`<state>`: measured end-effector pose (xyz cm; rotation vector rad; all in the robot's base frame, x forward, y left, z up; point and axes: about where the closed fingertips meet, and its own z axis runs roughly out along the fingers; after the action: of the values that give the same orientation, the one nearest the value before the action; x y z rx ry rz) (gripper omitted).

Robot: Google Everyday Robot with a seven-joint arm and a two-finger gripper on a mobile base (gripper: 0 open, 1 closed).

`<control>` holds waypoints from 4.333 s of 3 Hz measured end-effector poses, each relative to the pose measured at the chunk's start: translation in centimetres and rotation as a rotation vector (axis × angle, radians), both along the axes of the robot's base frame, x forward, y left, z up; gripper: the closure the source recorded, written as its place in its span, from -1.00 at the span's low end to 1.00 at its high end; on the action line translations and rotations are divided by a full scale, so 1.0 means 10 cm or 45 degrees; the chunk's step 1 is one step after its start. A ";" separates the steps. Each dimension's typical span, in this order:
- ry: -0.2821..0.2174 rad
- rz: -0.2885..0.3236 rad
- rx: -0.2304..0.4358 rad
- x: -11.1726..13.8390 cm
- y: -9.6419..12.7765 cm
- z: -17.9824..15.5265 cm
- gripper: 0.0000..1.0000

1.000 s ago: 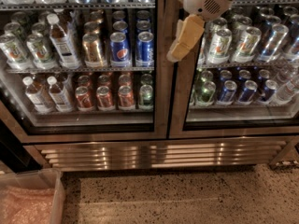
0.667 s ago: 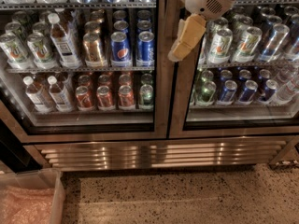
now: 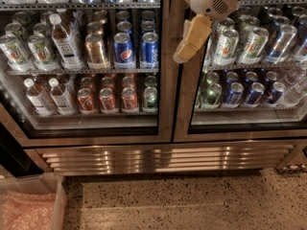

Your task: Open left fridge door

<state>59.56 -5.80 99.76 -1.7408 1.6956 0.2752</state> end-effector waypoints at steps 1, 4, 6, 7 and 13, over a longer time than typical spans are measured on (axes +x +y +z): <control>-0.001 0.018 0.009 0.00 0.00 0.00 -1.00; -0.043 -0.003 0.068 -0.06 -0.04 0.06 -1.00; -0.061 0.036 0.227 0.02 0.11 0.14 -1.00; -0.052 0.050 0.241 0.03 0.13 0.12 -1.00; -0.052 0.050 0.241 0.03 0.13 0.12 1.00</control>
Offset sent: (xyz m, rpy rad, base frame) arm 0.0602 0.2337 0.0082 0.2074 0.0231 0.5505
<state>59.87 -4.47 100.98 -1.6305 1.5551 0.4021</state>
